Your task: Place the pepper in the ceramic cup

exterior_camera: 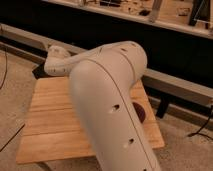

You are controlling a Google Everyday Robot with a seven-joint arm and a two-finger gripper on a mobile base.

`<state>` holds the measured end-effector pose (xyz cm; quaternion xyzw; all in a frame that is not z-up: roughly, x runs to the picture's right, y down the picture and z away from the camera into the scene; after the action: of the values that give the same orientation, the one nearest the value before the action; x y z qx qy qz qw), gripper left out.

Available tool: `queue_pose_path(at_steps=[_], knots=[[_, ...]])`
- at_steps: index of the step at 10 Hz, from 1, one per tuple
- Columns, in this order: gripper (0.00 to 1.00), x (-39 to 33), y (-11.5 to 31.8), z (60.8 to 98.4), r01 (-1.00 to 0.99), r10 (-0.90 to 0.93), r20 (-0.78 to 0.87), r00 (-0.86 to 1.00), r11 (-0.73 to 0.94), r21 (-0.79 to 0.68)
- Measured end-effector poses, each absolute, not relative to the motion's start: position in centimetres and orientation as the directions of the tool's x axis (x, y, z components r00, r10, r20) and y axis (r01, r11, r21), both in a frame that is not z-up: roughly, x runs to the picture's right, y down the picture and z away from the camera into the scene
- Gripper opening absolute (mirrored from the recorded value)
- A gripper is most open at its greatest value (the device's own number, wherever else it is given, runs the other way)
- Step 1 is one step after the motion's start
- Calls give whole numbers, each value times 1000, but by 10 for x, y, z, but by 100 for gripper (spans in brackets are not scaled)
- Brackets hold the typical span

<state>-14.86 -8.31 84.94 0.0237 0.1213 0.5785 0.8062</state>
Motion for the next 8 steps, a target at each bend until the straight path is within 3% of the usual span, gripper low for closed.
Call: queue_pose_path(at_steps=[2, 8], knots=[[70, -157, -76, 834, -919, 930, -173, 325, 353, 173], [10, -152, -71, 812, -913, 925, -189, 331, 364, 185]])
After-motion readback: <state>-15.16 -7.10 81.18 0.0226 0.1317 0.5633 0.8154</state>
